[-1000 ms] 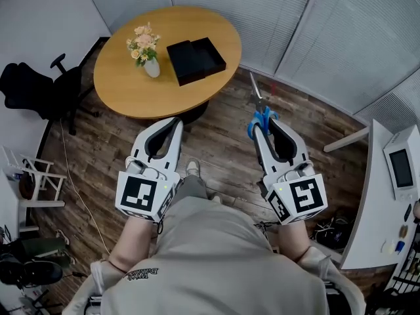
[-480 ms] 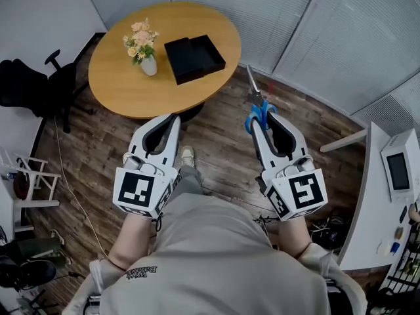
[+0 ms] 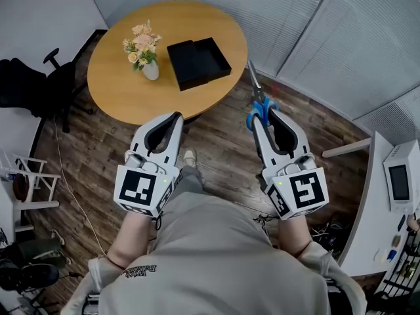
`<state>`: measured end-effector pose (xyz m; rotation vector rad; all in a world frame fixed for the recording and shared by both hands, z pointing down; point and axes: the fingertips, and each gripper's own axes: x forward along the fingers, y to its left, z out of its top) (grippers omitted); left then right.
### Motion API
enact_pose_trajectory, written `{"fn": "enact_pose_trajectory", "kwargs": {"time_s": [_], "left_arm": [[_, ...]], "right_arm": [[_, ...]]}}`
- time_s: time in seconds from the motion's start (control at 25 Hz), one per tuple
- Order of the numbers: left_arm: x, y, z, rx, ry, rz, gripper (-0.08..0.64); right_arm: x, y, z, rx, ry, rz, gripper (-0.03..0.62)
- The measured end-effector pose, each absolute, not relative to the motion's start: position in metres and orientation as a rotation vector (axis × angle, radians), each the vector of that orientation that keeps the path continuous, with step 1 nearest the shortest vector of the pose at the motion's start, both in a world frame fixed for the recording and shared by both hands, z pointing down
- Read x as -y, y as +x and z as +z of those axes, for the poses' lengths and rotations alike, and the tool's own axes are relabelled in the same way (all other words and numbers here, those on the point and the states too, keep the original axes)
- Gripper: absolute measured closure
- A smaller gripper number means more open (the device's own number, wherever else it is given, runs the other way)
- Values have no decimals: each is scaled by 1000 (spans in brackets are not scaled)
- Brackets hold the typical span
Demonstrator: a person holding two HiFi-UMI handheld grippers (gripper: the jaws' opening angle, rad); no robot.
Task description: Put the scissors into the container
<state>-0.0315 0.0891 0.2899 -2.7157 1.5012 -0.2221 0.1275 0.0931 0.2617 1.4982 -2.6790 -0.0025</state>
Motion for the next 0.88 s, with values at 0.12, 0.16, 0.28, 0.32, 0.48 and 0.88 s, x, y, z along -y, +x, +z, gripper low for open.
{"fn": "enact_pose_trajectory", "kwargs": {"time_s": [0.12,0.16,0.28,0.32,0.48,0.88], "left_arm": [[-66,-36,291,-1493,-2726,-230,538],[-58,-37,292,-1490,-2732,-233,538],[-32,-44,294,-1481,-2749,-246,538],[-22,-46,295,-1478,-2755,-251,538],[20,-55,297,-1454,-2781,-268,538],[119,-78,295,-1334,-2863,-276,538]], "right_arm": [[-70,122,266,2669,1496,19,491],[-62,120,267,2664,1495,24,491],[-37,113,269,2649,1499,39,491],[-28,110,270,2643,1501,47,491],[12,97,272,2619,1503,72,491],[103,67,271,2543,1570,110,491]]}}
